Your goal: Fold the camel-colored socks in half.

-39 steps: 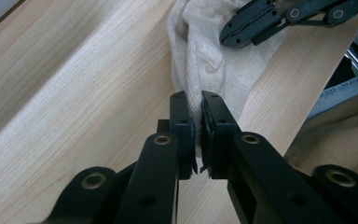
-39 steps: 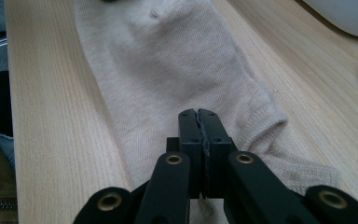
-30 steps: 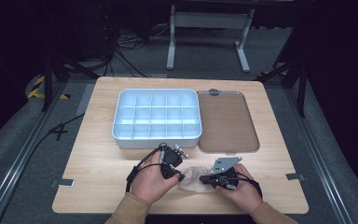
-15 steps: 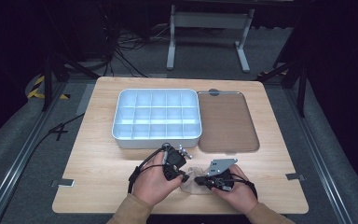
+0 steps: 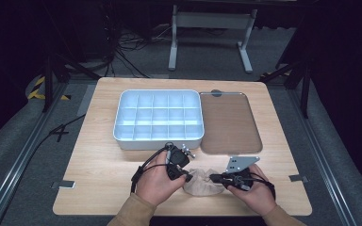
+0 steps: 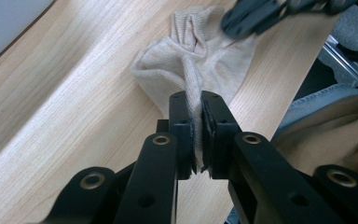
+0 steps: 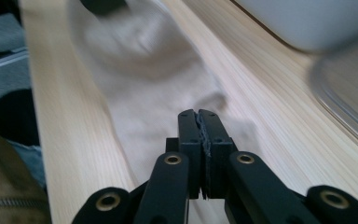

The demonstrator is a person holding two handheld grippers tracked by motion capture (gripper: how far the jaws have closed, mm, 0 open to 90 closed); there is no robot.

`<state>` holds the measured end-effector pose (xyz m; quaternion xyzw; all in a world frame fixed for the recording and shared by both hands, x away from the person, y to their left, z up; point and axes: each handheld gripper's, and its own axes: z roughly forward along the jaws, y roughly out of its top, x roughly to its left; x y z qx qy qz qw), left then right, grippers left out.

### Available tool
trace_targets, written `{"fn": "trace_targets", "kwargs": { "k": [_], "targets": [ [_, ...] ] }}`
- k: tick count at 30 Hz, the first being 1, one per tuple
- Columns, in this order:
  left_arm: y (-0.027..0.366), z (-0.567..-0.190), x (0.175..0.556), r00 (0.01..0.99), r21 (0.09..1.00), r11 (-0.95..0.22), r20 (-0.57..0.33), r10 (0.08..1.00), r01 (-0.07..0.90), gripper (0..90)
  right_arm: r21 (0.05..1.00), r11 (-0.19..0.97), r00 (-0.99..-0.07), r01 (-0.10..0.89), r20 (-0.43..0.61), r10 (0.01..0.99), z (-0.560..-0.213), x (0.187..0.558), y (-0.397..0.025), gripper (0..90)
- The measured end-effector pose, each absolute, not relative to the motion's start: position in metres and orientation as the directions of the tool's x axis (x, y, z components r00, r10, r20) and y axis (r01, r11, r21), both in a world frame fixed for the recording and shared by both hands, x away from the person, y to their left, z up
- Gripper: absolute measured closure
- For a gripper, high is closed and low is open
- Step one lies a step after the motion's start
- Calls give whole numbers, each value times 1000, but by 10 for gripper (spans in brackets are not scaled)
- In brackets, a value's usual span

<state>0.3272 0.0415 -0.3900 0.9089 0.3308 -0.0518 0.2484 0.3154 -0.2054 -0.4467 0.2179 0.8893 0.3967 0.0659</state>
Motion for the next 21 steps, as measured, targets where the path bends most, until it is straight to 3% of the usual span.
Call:
{"fn": "trace_targets", "kwargs": {
  "k": [4,21],
  "targets": [
    [40,-390,329,767,419,-647,-263,585,637,834,697,601,-877,392,85,473,-451,317,-218,894],
    [35,-388,330,775,451,-637,-263,575,626,837,669,637,-899,384,113,423,-469,322,-200,900]
  ]
}}
